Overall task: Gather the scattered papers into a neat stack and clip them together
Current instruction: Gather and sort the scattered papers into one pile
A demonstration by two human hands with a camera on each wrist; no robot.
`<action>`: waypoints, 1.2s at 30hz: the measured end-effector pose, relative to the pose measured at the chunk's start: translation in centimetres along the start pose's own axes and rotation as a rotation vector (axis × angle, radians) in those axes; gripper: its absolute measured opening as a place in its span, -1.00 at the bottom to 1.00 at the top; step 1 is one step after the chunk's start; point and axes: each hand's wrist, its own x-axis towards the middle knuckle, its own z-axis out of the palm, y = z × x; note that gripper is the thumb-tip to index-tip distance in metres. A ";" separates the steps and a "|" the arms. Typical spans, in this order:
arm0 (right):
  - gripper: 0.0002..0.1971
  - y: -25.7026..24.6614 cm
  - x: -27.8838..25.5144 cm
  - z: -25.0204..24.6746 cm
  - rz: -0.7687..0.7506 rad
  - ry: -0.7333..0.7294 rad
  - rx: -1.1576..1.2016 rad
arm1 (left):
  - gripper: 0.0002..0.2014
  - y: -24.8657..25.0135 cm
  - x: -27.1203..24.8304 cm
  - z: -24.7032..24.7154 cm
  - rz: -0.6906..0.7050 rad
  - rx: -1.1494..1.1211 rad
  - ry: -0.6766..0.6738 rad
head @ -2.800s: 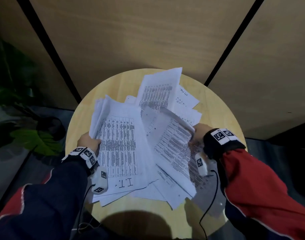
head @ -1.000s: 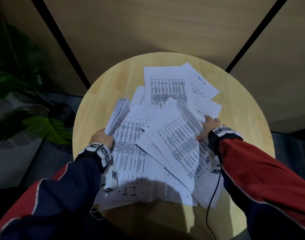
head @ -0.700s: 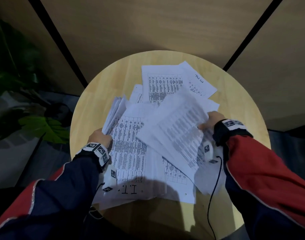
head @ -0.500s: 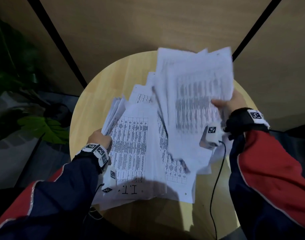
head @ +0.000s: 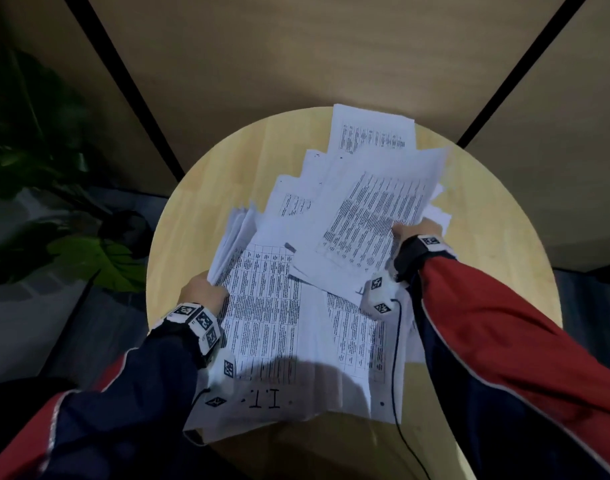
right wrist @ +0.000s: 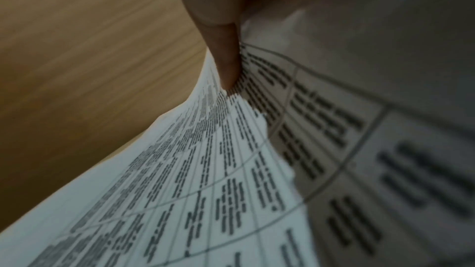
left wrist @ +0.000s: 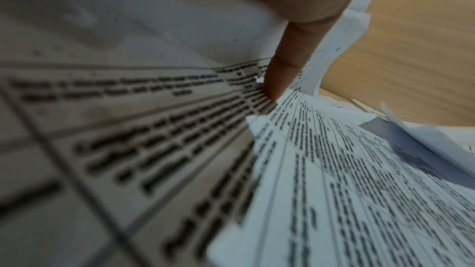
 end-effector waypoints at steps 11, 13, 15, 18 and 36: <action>-0.61 -1.9 2.7 0.7 -0.176 -0.064 -0.314 | -0.90 1.7 1.3 0.8 0.026 -0.054 0.027; -0.58 -2.1 2.9 1.0 -0.184 -0.064 -0.299 | -0.90 1.4 1.2 1.1 0.021 -0.062 0.025; -0.57 -2.0 3.0 1.0 -0.195 -0.081 -0.167 | -0.89 1.1 1.1 1.4 0.009 -0.080 0.028; -0.46 -1.0 1.9 0.7 -0.246 -0.010 0.097 | -0.84 0.9 1.1 1.4 -0.011 -0.113 0.044; -0.42 12.7 -10.8 -1.8 -0.092 -0.369 0.118 | -0.69 -2.9 -1.3 -3.5 -0.209 -0.405 0.121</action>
